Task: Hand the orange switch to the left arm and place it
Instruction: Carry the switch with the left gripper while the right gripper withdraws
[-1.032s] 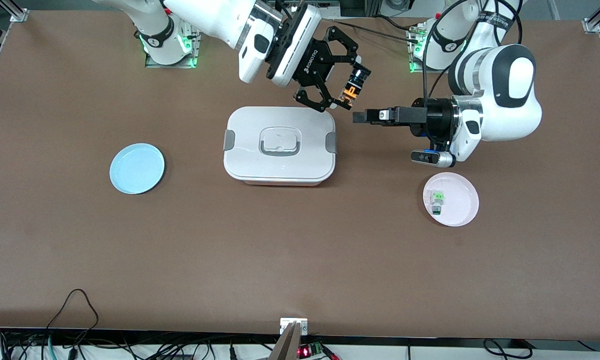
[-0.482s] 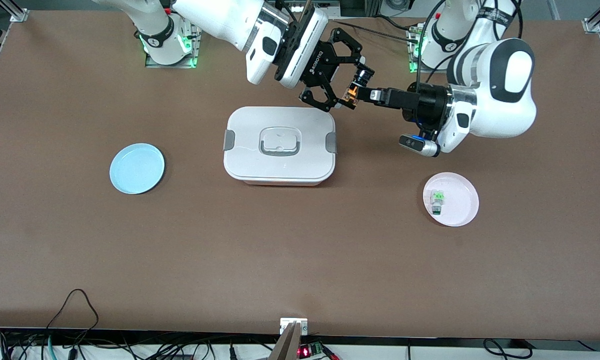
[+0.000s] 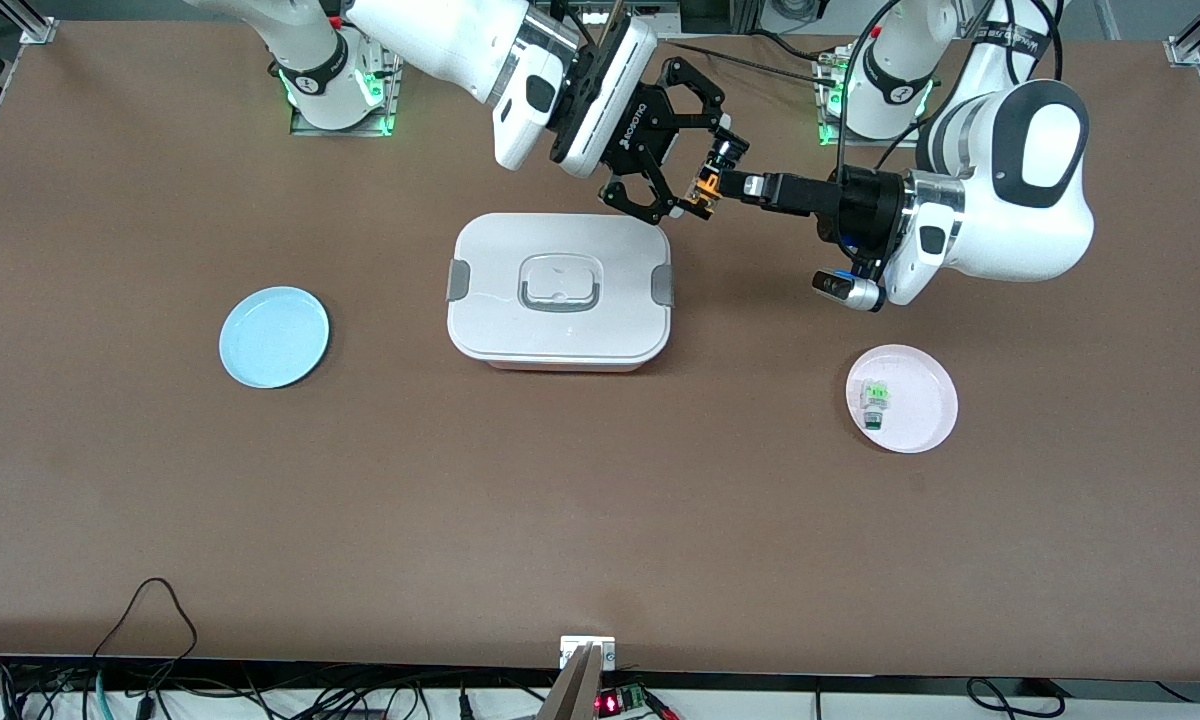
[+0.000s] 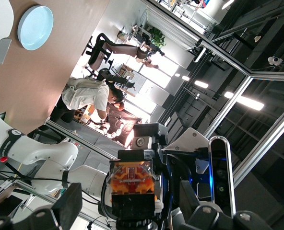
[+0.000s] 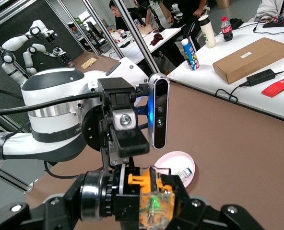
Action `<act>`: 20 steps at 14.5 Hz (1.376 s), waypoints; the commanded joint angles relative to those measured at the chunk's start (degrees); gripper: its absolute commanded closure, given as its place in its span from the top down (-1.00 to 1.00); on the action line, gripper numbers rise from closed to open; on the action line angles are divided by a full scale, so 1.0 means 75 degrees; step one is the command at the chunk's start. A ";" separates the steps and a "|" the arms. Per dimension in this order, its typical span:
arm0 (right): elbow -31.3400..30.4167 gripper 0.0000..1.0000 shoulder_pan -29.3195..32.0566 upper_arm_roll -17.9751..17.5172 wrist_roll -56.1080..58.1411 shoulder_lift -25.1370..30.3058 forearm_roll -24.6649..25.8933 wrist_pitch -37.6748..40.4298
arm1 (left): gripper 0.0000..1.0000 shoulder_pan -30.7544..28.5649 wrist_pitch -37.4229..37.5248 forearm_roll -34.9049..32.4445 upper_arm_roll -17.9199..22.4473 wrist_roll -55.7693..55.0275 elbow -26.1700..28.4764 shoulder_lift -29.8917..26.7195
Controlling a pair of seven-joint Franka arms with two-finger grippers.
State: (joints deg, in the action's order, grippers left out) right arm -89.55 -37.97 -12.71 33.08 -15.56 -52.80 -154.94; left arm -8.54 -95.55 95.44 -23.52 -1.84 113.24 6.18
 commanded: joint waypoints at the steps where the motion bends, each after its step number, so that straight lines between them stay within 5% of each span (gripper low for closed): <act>1: 0.0068 -0.83 -0.0117 0.0077 -0.0051 0.0001 -0.0144 -0.0130 | 0.23 0.0014 -0.0104 -0.0175 -0.0064 0.0046 -0.0181 0.0054; 3: 0.0104 -0.83 -0.0128 0.0077 -0.0051 0.0001 -0.0144 -0.0130 | -0.43 0.0002 -0.0093 -0.0175 -0.0076 0.0046 -0.0192 0.0101; 4: 0.0104 -0.83 -0.0117 0.0077 -0.0051 0.0001 -0.0144 -0.0130 | -0.58 0.0002 -0.0093 -0.0175 -0.0076 0.0046 -0.0192 0.0113; 10: 0.0127 -0.83 -0.0117 0.0077 -0.0051 0.0001 -0.0132 -0.0130 | -0.67 -0.0033 -0.0057 -0.0175 -0.0076 0.0034 -0.0192 0.0125; 11: 0.0209 -0.67 -0.0117 0.0089 -0.0051 0.0001 -0.0132 -0.0119 | -0.67 -0.0033 -0.0057 -0.0186 -0.0076 0.0046 -0.0204 0.0125; 12: 0.0244 0.63 -0.0117 0.0089 -0.0213 0.0001 -0.0144 -0.0118 | -0.68 -0.0056 -0.0057 -0.0186 -0.0076 0.0046 -0.0204 0.0125; 13: 0.0256 1.00 -0.0128 0.0089 -0.0575 0.0012 -0.0121 -0.0118 | -0.69 -0.0068 -0.0057 -0.0186 -0.0076 0.0046 -0.0216 0.0125; 20: 0.0339 1.00 0.0082 0.0124 -0.0661 0.0012 -0.0038 -0.0002 | -0.69 -0.0103 -0.0034 -0.0407 0.0006 0.0034 -0.0391 0.0148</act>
State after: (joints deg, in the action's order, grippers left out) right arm -87.69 -37.97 -12.15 28.67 -15.36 -52.84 -155.35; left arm -8.93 -95.79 95.01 -23.48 -1.91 112.30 6.51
